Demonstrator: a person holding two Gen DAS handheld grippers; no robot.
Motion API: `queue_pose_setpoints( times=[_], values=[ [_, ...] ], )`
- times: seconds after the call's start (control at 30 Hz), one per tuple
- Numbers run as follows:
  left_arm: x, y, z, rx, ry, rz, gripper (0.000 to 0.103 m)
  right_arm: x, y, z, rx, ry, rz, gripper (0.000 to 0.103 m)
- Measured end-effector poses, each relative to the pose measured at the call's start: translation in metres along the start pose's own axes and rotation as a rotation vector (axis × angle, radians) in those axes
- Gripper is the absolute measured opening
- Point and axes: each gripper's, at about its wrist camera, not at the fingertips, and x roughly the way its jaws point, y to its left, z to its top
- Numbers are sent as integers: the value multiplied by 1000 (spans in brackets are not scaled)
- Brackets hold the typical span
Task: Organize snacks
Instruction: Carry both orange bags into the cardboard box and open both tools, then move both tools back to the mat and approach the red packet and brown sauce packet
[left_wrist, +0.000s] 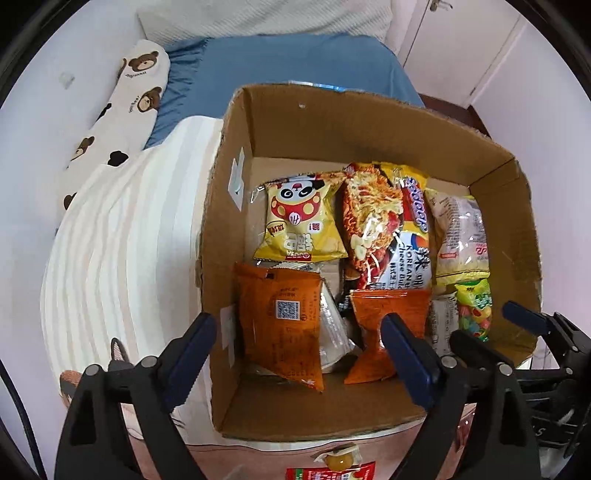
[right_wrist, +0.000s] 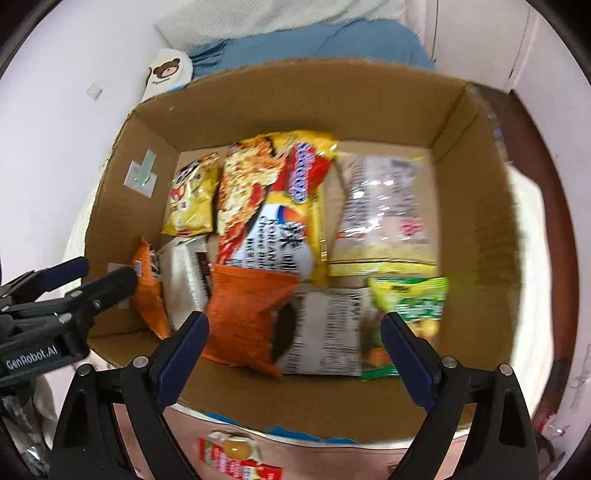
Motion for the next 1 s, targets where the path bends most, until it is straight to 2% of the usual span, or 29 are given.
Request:
queue_pose_setpoints(
  times=[0.17, 0.43, 0.8, 1.0],
  values=[
    [-18, -6, -13, -13, -74, -25, 91, -24, -18, -9, 38, -51, -26, 96],
    [-57, -21, -40, -24, -196, -15, 91, -75, -37, -32, 66, -157, -50, 96],
    [-117, -46, -88, 23, -344, 25, 91, -150, -33, -78, 36, -317, -64, 96],
    [-136, -53, -111, 35, -393, 41, 91, -178, -26, -106, 26, -388, -66, 96]
  ],
)
